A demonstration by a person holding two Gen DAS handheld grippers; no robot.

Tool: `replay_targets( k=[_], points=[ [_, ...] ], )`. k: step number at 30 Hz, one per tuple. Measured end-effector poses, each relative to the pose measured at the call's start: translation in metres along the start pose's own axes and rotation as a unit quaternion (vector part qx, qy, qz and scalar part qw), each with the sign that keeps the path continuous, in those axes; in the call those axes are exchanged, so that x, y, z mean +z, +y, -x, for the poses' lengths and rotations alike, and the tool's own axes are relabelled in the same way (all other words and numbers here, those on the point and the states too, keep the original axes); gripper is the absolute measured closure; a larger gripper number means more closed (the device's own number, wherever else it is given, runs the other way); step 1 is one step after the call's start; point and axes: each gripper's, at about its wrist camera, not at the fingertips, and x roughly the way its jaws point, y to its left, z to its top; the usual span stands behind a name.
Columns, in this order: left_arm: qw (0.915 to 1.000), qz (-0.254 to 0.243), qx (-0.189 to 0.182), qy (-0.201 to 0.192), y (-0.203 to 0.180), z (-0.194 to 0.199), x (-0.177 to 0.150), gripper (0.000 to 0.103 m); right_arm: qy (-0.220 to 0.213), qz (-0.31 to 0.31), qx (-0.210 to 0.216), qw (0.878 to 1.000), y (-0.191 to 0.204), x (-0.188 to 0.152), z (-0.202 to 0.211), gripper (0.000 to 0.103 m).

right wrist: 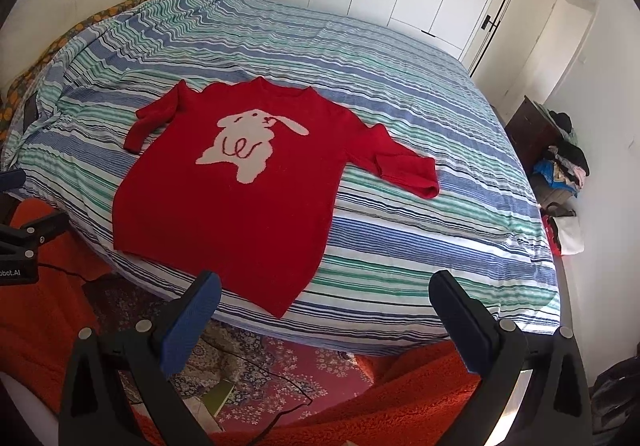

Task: Fold small clothes
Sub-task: 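Reach the right tool to a sweater sleeve cuff and close on it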

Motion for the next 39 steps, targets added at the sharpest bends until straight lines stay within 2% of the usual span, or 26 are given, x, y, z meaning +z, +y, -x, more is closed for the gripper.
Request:
replay_targets(
  k=[5,8,10,12,13,14,15,16,17,20,23,27,28,29,31,35,39],
  points=[
    [0.9999,0.011,-0.001,0.0,0.005,0.0,-0.001,0.001,0.003,-0.01,0.037,0.999,-0.013,-0.003,-0.013,0.001],
    [0.9997,0.021,-0.009,0.004,0.008,-0.002,0.0,0.001,-0.015,-0.032,0.065,0.997,-0.033,0.0,-0.029,0.001],
    [0.9997,0.022,-0.011,0.005,0.008,-0.003,0.0,0.001,-0.04,-0.026,0.076,0.996,-0.051,0.006,-0.05,0.001],
    [0.9997,0.02,-0.011,0.003,0.007,-0.002,0.0,0.001,-0.05,-0.011,0.065,0.997,-0.07,0.017,-0.086,0.001],
    [0.9998,0.019,-0.01,0.002,0.006,-0.002,0.001,0.001,-0.045,-0.005,0.054,0.998,-0.08,0.025,-0.109,0.005],
    [0.9998,0.018,-0.009,0.001,0.006,-0.001,0.001,0.001,-0.034,-0.001,0.05,0.998,-0.09,0.035,-0.134,0.022],
    [0.9998,0.018,-0.007,0.001,0.005,-0.001,0.001,0.001,-0.022,-0.001,0.051,0.998,-0.099,0.045,-0.158,0.031],
    [0.9998,0.02,-0.005,0.001,0.005,-0.001,0.001,0.001,-0.005,-0.006,0.059,0.998,-0.109,0.057,-0.186,0.046],
    [0.9997,0.022,-0.003,0.002,0.006,-0.001,0.0,0.001,0.01,-0.012,0.062,0.998,-0.119,0.068,-0.21,0.05],
    [0.9994,0.032,0.003,0.011,0.008,-0.005,-0.001,0.001,0.032,-0.042,0.069,0.996,-0.138,0.098,-0.269,0.056],
    [0.9988,0.041,0.008,0.026,0.012,-0.011,-0.002,0.001,0.052,-0.063,0.09,0.993,-0.141,0.121,-0.312,0.058],
    [0.998,0.048,0.013,0.039,0.016,-0.019,-0.001,0.001,0.104,-0.054,0.075,0.99,-0.13,0.128,-0.363,0.059],
    [0.9978,0.05,0.016,0.042,0.017,-0.021,0.0,0.001,0.114,-0.05,0.073,0.989,-0.131,0.125,-0.372,0.063],
    [0.9976,0.05,0.019,0.044,0.017,-0.023,0.0,0.001,0.114,-0.045,0.066,0.99,-0.132,0.124,-0.374,0.077],
    [0.9974,0.051,0.022,0.047,0.018,-0.025,0.0,0.001,0.096,-0.061,0.055,0.992,-0.145,0.123,-0.365,0.092],
    [0.9969,0.049,0.017,0.059,0.014,-0.032,0.0,0.001,0.041,-0.163,0.07,0.983,-0.211,0.111,-0.318,0.093],
    [0.9975,0.029,0.011,0.063,0.002,-0.037,0.006,0.001,0.008,-0.265,0.05,0.963,-0.296,0.075,-0.272,0.093]
  ],
)
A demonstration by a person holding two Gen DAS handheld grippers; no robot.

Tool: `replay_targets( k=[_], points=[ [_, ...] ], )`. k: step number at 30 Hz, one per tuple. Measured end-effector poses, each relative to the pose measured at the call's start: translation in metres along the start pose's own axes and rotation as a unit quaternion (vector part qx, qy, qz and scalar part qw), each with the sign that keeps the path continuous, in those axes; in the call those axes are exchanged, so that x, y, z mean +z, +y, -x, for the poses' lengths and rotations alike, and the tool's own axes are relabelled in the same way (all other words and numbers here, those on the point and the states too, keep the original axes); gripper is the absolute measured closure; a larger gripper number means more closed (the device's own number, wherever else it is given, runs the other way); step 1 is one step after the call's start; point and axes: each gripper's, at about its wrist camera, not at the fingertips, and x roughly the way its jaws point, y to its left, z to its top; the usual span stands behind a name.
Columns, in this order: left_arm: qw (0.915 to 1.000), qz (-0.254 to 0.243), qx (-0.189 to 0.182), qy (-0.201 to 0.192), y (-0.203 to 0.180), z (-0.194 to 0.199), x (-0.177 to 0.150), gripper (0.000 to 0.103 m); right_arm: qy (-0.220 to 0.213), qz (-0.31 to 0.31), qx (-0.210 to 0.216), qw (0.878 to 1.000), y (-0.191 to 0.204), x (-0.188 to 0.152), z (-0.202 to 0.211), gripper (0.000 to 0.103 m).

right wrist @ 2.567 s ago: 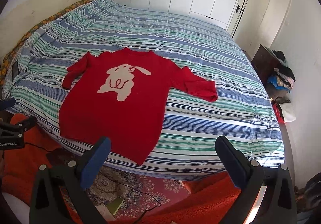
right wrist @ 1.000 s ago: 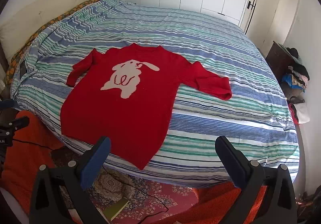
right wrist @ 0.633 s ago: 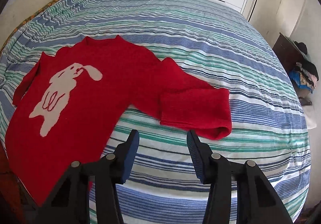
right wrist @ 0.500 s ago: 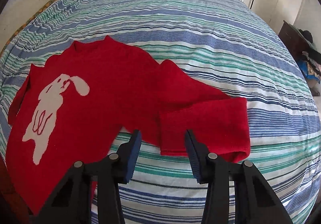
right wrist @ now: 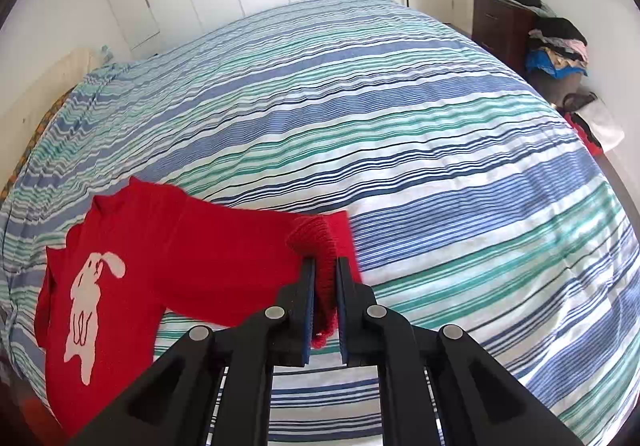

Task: Fold small clothes
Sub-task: 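Reach the right tool to a sweater sleeve cuff and close on it, then pull the held sleeve outward with the right tool to straighten it flat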

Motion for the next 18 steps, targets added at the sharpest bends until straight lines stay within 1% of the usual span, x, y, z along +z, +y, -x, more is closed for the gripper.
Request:
replay_targets(
  k=[2,4,7,10,12,15,16,17,18],
  points=[
    [0.9998,-0.016,-0.009,-0.001,-0.009,0.002,0.004,0.001,0.001,-0.045,-0.017,0.999,-0.043,-0.003,0.014,0.093],
    [0.9995,-0.028,-0.014,-0.005,-0.019,0.003,0.008,0.001,0.014,-0.075,-0.031,0.997,-0.076,-0.012,0.015,0.094],
    [0.9987,-0.046,-0.017,-0.015,-0.032,0.009,0.013,0.001,0.035,-0.131,-0.024,0.99,-0.112,-0.029,0.004,0.094],
    [0.9981,-0.056,-0.013,-0.022,-0.039,0.014,0.014,0.001,0.037,-0.154,-0.034,0.987,-0.125,-0.04,-0.006,0.095],
    [0.9981,-0.057,-0.008,-0.021,-0.039,0.016,0.013,0.001,0.025,-0.165,-0.039,0.985,-0.129,-0.041,-0.009,0.095],
    [0.9987,-0.048,-0.003,-0.016,-0.034,0.016,0.011,0.001,0.017,-0.186,-0.011,0.982,-0.135,-0.035,-0.014,0.093],
    [0.999,-0.042,-0.001,-0.014,-0.031,0.015,0.01,0.001,0.014,-0.198,-0.005,0.98,-0.139,-0.033,-0.013,0.084],
    [0.9993,-0.036,-0.001,-0.012,-0.028,0.014,0.009,0.001,0.011,-0.213,-0.002,0.977,-0.144,-0.033,-0.011,0.058],
    [0.9995,-0.03,-0.001,-0.008,-0.026,0.012,0.008,0.001,0.003,-0.231,0.008,0.973,-0.15,-0.035,-0.007,0.044]
  ],
)
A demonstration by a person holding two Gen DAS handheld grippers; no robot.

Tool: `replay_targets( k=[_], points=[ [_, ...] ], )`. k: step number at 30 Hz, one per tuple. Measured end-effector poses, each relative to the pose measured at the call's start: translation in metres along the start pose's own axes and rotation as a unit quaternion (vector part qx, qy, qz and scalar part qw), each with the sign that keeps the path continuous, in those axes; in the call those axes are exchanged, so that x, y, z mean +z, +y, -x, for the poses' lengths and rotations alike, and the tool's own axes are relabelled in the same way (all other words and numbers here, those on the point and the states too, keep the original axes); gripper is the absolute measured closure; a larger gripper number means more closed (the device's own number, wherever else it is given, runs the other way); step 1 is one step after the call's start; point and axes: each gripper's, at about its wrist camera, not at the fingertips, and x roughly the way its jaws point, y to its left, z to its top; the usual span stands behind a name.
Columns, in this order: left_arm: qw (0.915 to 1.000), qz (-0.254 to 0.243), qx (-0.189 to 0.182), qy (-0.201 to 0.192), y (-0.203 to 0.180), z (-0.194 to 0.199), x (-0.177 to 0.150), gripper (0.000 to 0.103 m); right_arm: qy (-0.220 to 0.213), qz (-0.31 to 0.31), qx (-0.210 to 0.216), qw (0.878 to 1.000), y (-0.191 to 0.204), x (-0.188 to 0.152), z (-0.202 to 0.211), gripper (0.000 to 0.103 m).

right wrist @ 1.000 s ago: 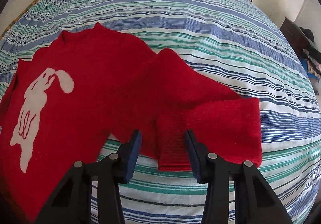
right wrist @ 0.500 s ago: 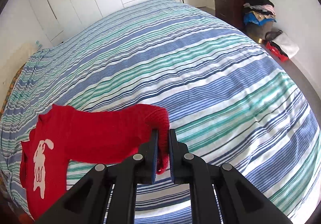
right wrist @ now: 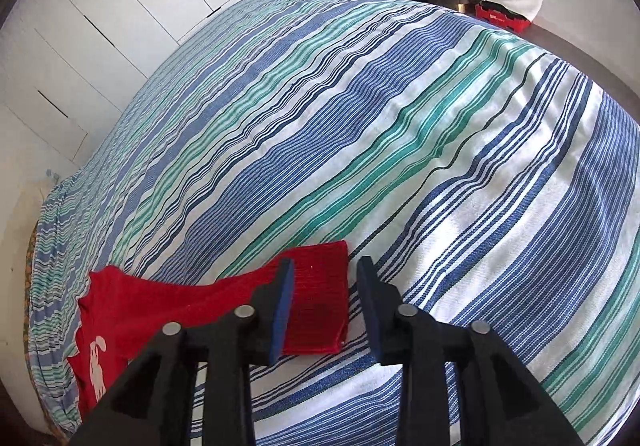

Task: Fold small clothes
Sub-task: 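Pull the held sleeve outward with the right tool to straighten it flat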

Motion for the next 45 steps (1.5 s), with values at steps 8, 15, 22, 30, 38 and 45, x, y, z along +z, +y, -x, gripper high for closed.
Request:
replay_targets(
  k=[8,15,22,30,38,45],
  points=[
    [0.9995,-0.006,-0.016,0.026,-0.007,-0.016,0.003,0.001,0.06,0.004,0.066,0.996,-0.014,0.018,-0.007,0.033],
    [0.9996,-0.025,0.005,0.01,-0.022,-0.012,0.007,0.001,0.093,0.066,0.046,0.992,0.014,0.05,-0.042,0.034],
    [0.9987,-0.002,0.001,0.051,-0.011,-0.034,0.008,0.001,0.243,0.357,-0.017,0.902,0.049,-0.03,-0.037,0.044],
    [0.999,-0.036,0.011,0.026,-0.031,-0.028,0.023,0.001,0.162,0.332,0.054,0.928,0.071,0.02,0.0,0.044],
    [0.9983,-0.05,0.021,0.021,-0.041,-0.023,0.017,0.001,0.235,0.39,0.079,0.887,0.163,-0.009,-0.1,0.056],
    [0.9983,-0.015,0.018,0.053,-0.02,-0.041,0.015,0.001,0.236,0.482,0.044,0.843,0.188,-0.039,-0.117,0.099]
  ],
)
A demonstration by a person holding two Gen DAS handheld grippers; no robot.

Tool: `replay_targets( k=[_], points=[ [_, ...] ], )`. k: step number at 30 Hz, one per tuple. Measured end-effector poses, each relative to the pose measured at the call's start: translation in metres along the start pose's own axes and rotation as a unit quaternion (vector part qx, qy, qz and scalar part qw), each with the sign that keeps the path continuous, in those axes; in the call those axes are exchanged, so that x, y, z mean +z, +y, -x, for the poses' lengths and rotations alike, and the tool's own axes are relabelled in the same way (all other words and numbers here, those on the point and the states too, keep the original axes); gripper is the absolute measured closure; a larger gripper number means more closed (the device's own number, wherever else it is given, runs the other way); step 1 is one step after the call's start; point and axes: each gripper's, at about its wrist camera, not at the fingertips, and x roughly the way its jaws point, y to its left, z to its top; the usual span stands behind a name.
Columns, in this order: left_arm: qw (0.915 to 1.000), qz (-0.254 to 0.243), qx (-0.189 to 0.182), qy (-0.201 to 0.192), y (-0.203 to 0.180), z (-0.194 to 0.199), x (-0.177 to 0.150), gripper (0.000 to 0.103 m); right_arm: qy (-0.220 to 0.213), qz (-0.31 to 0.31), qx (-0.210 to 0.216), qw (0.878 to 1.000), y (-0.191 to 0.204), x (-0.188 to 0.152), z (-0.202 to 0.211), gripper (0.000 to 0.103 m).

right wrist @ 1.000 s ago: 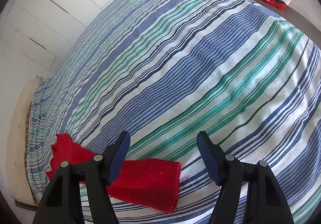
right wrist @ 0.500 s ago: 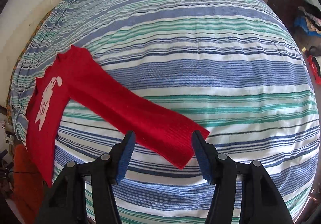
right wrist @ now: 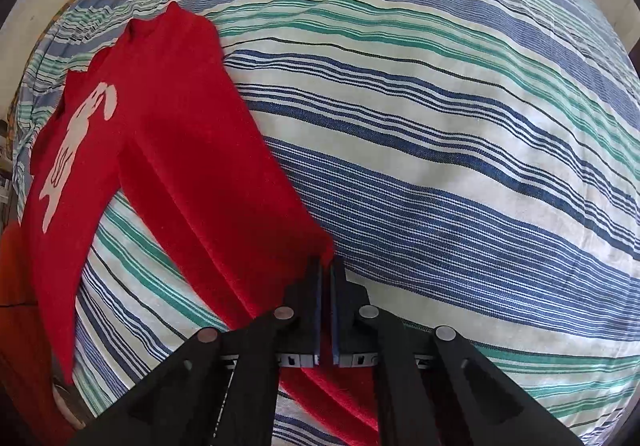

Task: Fold small clothes
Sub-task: 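Pull the held sleeve outward with the right tool to straighten it flat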

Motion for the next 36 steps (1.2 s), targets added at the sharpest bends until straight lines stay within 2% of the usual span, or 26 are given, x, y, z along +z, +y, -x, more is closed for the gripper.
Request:
replay_targets(
  k=[3,5,7,9,10,11,12,14,17,21,24,26,28,29,30,31,32,34,35,36],
  points=[
    [1.0,0.0,-0.002,-0.001,-0.001,-0.002,0.002,0.001,-0.029,0.003,-0.05,0.998,-0.001,0.006,0.017,0.099],
    [1.0,-0.006,-0.002,-0.002,-0.005,-0.003,0.003,0.001,-0.055,-0.005,-0.106,0.993,-0.005,0.012,0.026,0.099],
    [0.9999,-0.014,-0.002,-0.006,-0.01,-0.002,0.005,0.001,-0.067,-0.024,-0.12,0.99,-0.009,0.015,0.022,0.099],
    [0.9997,-0.02,-0.001,-0.013,-0.013,0.002,0.005,0.001,-0.063,-0.046,-0.126,0.989,-0.01,0.017,0.01,0.086],
    [0.9996,-0.022,0.001,-0.016,-0.012,0.004,0.004,0.001,-0.06,-0.061,-0.126,0.988,-0.014,0.016,0.007,0.067],
    [0.9995,-0.023,0.005,-0.019,-0.012,0.005,0.003,0.001,-0.068,-0.075,-0.121,0.987,-0.018,0.014,0.008,0.054],
    [0.9995,-0.022,0.008,-0.019,-0.01,0.005,0.002,0.001,-0.083,-0.091,-0.112,0.986,-0.025,0.01,0.016,0.054],
    [0.9998,-0.014,0.006,-0.013,-0.004,0.002,0.0,0.001,-0.12,-0.138,-0.093,0.979,-0.051,-0.008,0.041,0.054],
    [1.0,0.004,-0.004,0.001,0.005,-0.006,-0.001,0.001,-0.162,-0.232,-0.079,0.956,-0.095,-0.052,0.078,0.054],
    [0.9996,0.016,-0.02,0.008,0.006,-0.01,0.0,0.001,-0.15,-0.365,-0.042,0.918,-0.141,-0.129,0.096,0.054],
    [0.9998,0.002,-0.019,0.002,-0.002,-0.007,0.002,0.001,-0.151,-0.416,0.043,0.896,-0.138,-0.178,0.085,0.054],
    [0.9997,-0.012,-0.022,0.0,-0.01,-0.006,0.004,0.001,-0.156,-0.425,0.098,0.886,-0.128,-0.19,0.069,0.054],
    [0.9994,-0.027,-0.023,-0.005,-0.019,-0.003,0.007,0.001,-0.167,-0.439,0.129,0.874,-0.12,-0.192,0.054,0.054],
    [0.9992,-0.034,-0.019,-0.009,-0.023,-0.001,0.007,0.001,-0.176,-0.447,0.14,0.866,-0.116,-0.19,0.049,0.061],
    [0.999,-0.04,-0.014,-0.014,-0.025,0.002,0.007,0.001,-0.181,-0.454,0.147,0.86,-0.114,-0.187,0.045,0.076],
    [0.9988,-0.043,-0.009,-0.021,-0.026,0.006,0.007,0.001,-0.18,-0.455,0.149,0.86,-0.111,-0.182,0.044,0.096],
    [0.9986,-0.044,-0.004,-0.029,-0.025,0.011,0.006,0.001,-0.186,-0.445,0.136,0.865,-0.107,-0.175,0.052,0.096],
    [0.9986,-0.039,0.004,-0.036,-0.02,0.015,0.003,0.001,-0.248,-0.393,0.116,0.878,-0.093,-0.164,0.086,0.097],
    [0.9989,-0.034,0.004,-0.032,-0.017,0.013,0.001,0.001,-0.281,-0.369,0.117,0.878,-0.086,-0.165,0.102,0.097],
    [0.9993,-0.028,0.001,-0.023,-0.014,0.009,-0.001,0.001,-0.292,-0.358,0.115,0.879,-0.081,-0.167,0.109,0.097]
  ],
)
